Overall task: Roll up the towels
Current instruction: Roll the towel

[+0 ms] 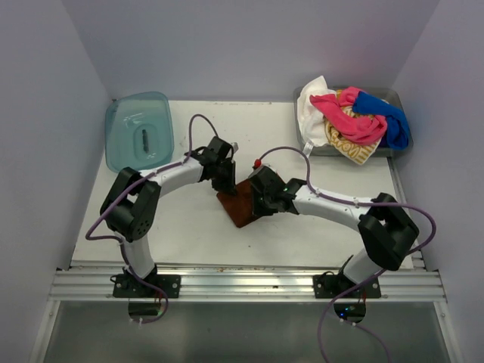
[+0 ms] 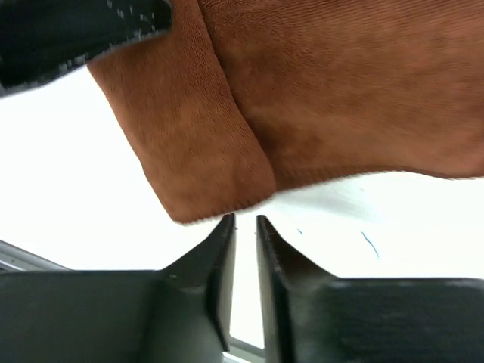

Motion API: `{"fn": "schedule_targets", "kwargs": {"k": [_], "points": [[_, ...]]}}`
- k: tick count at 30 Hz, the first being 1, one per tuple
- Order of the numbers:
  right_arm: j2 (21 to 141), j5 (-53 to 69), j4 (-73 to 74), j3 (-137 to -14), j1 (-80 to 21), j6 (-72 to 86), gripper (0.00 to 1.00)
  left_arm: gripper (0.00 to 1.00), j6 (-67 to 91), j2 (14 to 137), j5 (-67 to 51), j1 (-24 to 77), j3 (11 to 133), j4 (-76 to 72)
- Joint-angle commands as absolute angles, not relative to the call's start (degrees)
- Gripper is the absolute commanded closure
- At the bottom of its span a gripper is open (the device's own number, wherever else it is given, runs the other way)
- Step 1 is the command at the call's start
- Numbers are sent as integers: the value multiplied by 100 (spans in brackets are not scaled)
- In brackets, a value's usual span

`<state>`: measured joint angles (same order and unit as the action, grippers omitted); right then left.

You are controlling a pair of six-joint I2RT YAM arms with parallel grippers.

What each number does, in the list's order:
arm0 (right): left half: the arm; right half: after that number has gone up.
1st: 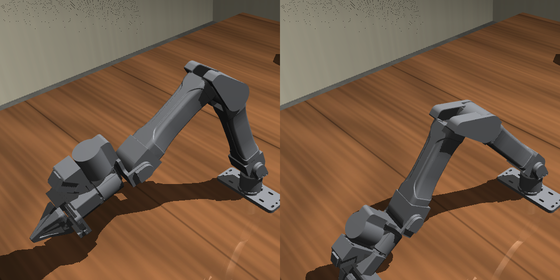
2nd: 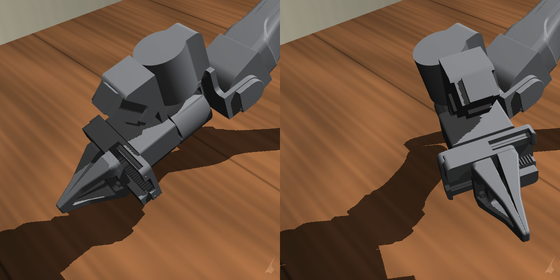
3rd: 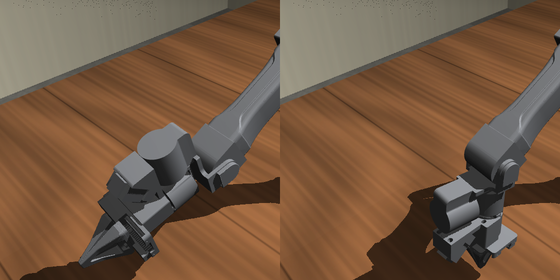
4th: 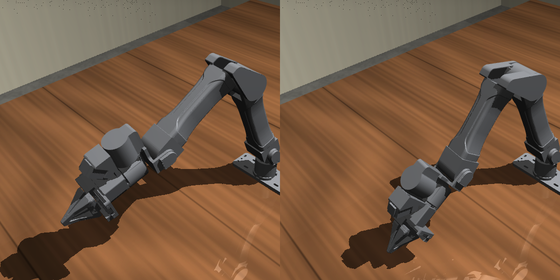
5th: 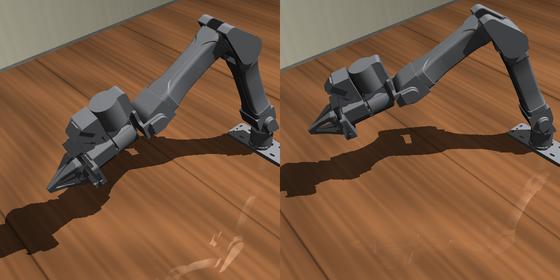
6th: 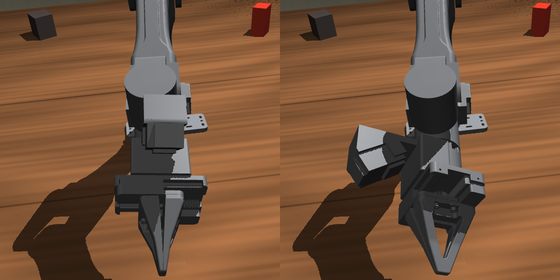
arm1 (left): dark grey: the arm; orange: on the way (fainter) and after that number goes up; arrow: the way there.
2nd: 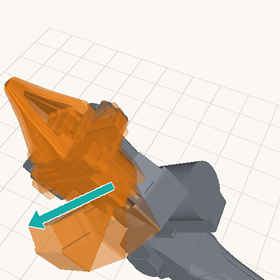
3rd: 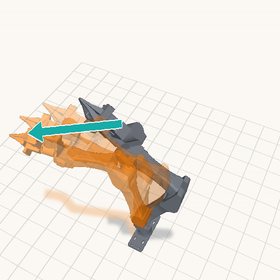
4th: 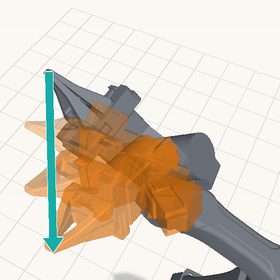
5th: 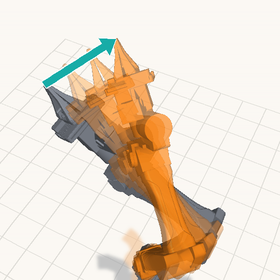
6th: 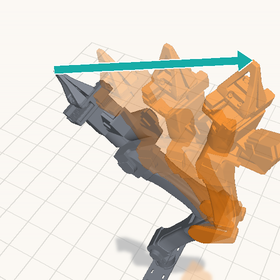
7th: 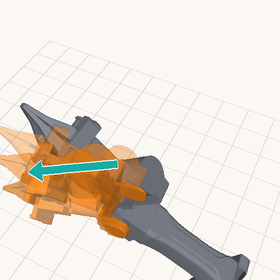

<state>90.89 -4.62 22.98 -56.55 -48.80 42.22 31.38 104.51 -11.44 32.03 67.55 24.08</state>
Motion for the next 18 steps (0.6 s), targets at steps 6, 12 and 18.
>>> {"fn": "schedule_targets", "kwargs": {"k": [6,12,18], "points": [[8798,-1063,2935,-6196,-5176,3551,59,60,2338,10521,-1406,3094,7726,3322],[9078,-1537,3006,-6574,-5686,3296,51,57,2452,10205,-1476,2927,7778,3507],[9790,-2275,3014,-7231,-6187,2567,43,57,2584,9792,-1722,2023,7550,3516]]}}
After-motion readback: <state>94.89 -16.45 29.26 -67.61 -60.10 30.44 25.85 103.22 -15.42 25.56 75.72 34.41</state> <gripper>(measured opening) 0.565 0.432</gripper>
